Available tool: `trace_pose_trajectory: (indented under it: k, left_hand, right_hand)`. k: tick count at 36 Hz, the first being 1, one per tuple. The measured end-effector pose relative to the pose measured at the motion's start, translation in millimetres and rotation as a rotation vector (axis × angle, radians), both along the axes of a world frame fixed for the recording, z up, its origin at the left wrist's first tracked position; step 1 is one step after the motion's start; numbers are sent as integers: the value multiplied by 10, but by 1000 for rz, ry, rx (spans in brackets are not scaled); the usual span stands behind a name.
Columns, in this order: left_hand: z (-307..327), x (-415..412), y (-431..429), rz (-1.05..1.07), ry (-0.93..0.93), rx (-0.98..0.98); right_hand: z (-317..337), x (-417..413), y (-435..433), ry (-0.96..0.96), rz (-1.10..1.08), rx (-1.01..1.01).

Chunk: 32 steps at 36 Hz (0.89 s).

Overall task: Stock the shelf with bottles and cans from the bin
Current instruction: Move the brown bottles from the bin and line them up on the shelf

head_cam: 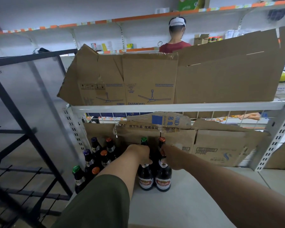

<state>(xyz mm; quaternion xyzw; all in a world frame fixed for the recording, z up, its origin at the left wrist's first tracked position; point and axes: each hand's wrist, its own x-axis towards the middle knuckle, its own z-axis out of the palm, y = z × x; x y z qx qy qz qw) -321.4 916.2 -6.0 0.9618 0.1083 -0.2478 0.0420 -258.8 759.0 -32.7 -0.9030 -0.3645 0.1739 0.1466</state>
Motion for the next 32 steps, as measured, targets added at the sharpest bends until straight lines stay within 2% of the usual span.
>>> trace_pose_trajectory:
  k: [3,7,14,16,23,28,32]
  left_hand:
    - [84,-36,-62,5,-26,27]
    - [256,-53,-130,29,-271,87]
    - [613,-24,-686,10,-515,-17]
    - [602,49,-926,-20,-527,-42]
    - [501,484,-2085,-193,-475,-191]
    - [454,722,-3062,-341,-377,-220]
    - [365,705,-3688,-435,-380,-250]
  right_hand:
    - [20,-1,-96,28,37,23]
    - [94,43,-353,-14,17,17]
    - [116,230,-1216,-59,-42,-22]
    - [163,231,-1537,-56,-82,-34]
    - [227,231,-2857,-102,-427,-158]
    - [250,-6,-3935,-109,-695,-204]
    - [190,-269,-4655,-95,-853,-268]
